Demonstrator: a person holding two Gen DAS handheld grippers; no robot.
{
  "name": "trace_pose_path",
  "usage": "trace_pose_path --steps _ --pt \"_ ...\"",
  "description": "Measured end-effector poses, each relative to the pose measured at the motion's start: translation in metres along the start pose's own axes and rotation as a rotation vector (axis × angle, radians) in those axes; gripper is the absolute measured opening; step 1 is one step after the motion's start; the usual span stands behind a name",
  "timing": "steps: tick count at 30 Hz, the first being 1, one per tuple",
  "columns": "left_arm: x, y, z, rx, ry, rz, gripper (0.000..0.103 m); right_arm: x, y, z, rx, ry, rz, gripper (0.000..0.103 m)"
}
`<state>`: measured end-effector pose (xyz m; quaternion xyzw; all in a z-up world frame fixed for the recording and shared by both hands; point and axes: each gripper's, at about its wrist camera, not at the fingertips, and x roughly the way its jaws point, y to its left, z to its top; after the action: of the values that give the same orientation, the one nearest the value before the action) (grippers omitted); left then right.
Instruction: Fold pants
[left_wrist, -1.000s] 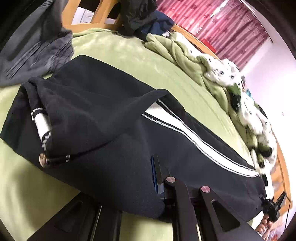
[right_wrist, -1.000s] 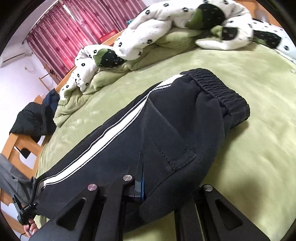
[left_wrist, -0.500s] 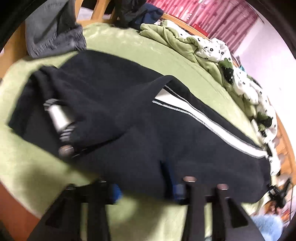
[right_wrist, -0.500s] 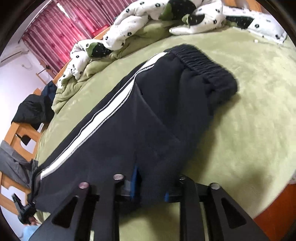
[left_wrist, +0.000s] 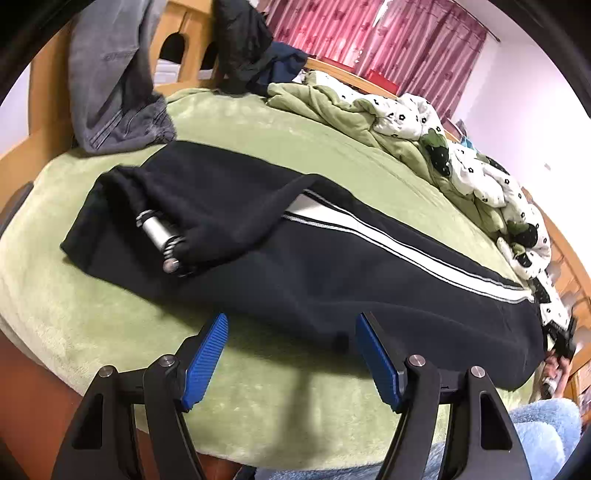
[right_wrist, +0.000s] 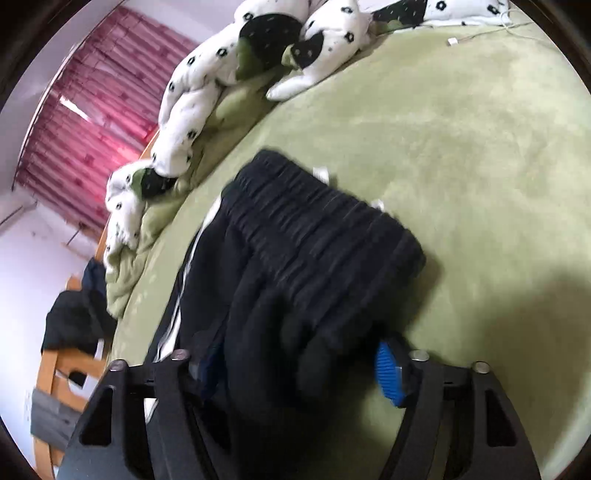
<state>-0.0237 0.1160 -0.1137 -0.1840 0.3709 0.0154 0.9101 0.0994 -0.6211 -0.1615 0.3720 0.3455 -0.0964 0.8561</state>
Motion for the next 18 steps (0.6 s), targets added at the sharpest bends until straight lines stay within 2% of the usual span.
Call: trace_pose_path --steps 2,4,8,11,13,16,18 --pt "-0.002 -0.008 0.002 0.026 -0.011 0.022 0.070 -0.009 0.004 0.014 -0.057 -0.042 0.012 0.046" --pt "-0.009 -0.014 0.005 0.064 -0.053 0.063 0.070 -0.009 -0.006 0.022 -0.010 -0.025 0.071 0.045" --pt "-0.015 -0.008 0.012 0.069 -0.099 0.110 0.070 0.009 -0.010 0.011 -0.079 0.049 -0.010 0.048" --pt "-0.016 0.002 0.018 0.056 -0.107 0.153 0.070 -0.010 -0.006 0.004 -0.153 0.016 -0.051 0.051" --pt "-0.012 0.013 0.023 0.062 -0.105 0.192 0.070 -0.031 0.001 -0.002 -0.203 -0.029 -0.108 0.052" --pt "-0.006 0.025 0.028 0.059 -0.106 0.178 0.068 -0.060 0.013 -0.010 -0.281 -0.063 -0.148 0.052" --pt "-0.001 0.029 0.032 0.062 -0.110 0.155 0.061 -0.077 0.022 -0.015 -0.319 -0.083 -0.178 0.052"
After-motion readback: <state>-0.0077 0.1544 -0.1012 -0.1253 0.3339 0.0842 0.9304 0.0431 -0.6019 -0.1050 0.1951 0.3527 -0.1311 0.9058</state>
